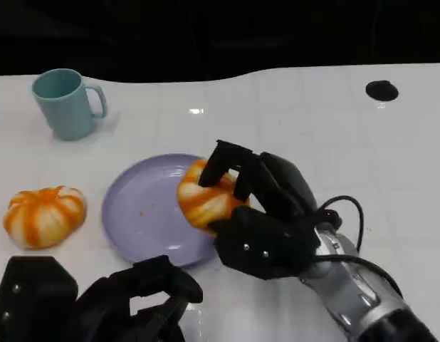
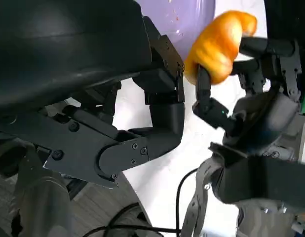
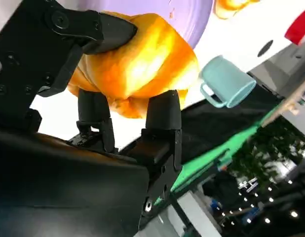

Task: Grasp the bread from the table and place it into the plate.

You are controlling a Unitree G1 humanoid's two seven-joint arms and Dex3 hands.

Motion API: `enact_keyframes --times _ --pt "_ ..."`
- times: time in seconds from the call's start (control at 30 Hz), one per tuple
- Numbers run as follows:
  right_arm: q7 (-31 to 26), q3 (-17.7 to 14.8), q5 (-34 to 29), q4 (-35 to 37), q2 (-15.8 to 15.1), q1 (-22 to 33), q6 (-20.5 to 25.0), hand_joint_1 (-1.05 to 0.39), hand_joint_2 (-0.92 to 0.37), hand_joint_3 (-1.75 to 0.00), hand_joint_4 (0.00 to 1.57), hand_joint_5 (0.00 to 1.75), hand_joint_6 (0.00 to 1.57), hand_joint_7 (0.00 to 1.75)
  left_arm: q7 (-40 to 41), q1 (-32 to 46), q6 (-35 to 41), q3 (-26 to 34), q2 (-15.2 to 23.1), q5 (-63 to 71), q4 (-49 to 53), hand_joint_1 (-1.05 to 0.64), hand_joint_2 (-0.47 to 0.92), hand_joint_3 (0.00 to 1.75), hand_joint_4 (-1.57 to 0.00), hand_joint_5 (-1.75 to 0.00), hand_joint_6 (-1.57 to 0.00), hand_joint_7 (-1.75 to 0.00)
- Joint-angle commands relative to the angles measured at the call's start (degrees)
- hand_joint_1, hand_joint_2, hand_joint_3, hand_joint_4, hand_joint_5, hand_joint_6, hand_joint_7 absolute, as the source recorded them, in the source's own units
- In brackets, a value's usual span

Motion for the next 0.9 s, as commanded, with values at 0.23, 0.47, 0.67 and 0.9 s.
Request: enact_keyframes --times 0.23,0.47,0.67,0.9 --pt "13.43 -0.88 8.19 4.13 1.36 -5.19 4.71 -0.26 -0.83 -0.33 0.43 0.55 0.51 0.19 0.58 0.44 -0.74 0.2 0.45 0.46 -0.62 -0.34 0.79 0.81 -0.68 -1.75 -0.6 -1.48" --pt "18.29 1.71 6.73 0.81 -0.69 -4.39 5.65 -0.49 -0.92 -0.19 0.15 0.28 0.35 0.0 0.66 0.27 -0.8 0.1 0.4 0.57 -0.45 -0.34 0.78 0.83 -0.68 -1.75 -0.6 -1.49" --pt "20.21 2.85 6.72 -5.34 -2.25 -1.95 7.55 -0.54 -0.92 -0.25 0.14 0.31 0.35 0.0 0.78 0.15 -0.6 0.14 0.37 0.61 -0.41 -0.34 0.77 0.84 -0.68 -1.75 -0.61 -1.48" --pt "23.4 1.89 7.44 -18.67 -5.86 4.33 10.61 -0.54 -0.92 -0.28 0.21 0.37 0.39 0.02 0.34 -0.13 -1.2 0.11 0.6 0.97 0.18 -0.35 0.77 0.85 -0.69 -1.75 -0.62 -1.48"
